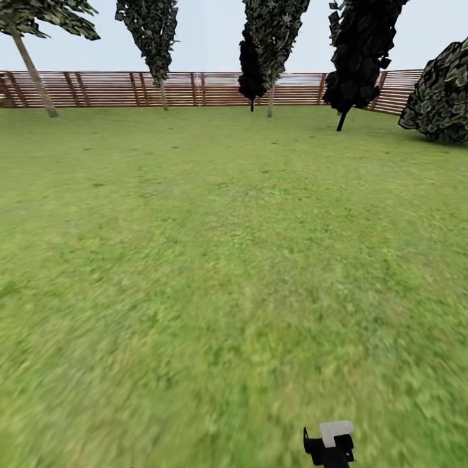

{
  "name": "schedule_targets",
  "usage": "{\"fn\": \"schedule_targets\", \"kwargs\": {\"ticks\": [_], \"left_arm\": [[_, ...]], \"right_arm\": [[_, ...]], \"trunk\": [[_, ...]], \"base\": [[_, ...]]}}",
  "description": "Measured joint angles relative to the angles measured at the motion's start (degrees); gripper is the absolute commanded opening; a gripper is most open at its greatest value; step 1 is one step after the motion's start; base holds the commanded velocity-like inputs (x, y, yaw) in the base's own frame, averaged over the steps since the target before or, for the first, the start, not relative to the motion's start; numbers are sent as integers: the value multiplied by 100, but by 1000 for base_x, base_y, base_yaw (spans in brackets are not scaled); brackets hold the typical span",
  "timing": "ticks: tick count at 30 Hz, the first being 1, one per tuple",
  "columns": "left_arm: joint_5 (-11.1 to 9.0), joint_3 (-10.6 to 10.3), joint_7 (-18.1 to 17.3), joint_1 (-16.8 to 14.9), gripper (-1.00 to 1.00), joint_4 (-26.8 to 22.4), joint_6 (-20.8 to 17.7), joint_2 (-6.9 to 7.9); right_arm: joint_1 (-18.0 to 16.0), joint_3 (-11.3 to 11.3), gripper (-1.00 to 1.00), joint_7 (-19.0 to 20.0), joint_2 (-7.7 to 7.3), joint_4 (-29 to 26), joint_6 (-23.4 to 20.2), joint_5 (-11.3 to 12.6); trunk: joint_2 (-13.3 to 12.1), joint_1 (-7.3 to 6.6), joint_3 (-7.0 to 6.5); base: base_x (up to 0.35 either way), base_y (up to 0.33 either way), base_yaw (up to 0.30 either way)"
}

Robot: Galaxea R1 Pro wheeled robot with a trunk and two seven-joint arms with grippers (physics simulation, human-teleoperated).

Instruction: In the garden, pick up the pesticide atomizer on the floor and spray pesticide onto both trees until each tree trunk is fully covered.

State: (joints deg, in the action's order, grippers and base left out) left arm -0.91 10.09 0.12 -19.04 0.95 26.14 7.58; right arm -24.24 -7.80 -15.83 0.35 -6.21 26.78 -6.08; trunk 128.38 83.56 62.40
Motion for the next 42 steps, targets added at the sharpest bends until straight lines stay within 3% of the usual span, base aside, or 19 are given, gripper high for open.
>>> {"fn": "schedule_targets", "kwargs": {"ticks": [3,6,9,23,32,42], "left_arm": [[-53,19,3,1,-100,-7,297,-9],[-328,46,10,2,-100,-2,1037,-10],[-480,37,8,3,-100,3,1222,-12],[-511,23,-10,29,-100,144,1215,-32],[-516,28,1,552,-100,145,1175,-38],[-509,21,16,605,-100,144,1175,-38]], "right_arm": [[0,0,100,0,0,-1,-1,0],[0,0,100,1,-1,-3,4,0],[6,0,100,0,0,-2,1,0],[9,0,100,0,0,-1,0,0],[9,-1,100,0,0,-1,-1,0],[9,-1,100,0,-1,-5,-1,0]], "trunk": [[0,0,0],[0,0,0],[0,0,0],[0,0,0],[0,0,0],[0,0,0]], "base": [[0,0,279],[0,0,279],[0,0,279],[0,0,279],[0,0,279],[0,0,279]]}}
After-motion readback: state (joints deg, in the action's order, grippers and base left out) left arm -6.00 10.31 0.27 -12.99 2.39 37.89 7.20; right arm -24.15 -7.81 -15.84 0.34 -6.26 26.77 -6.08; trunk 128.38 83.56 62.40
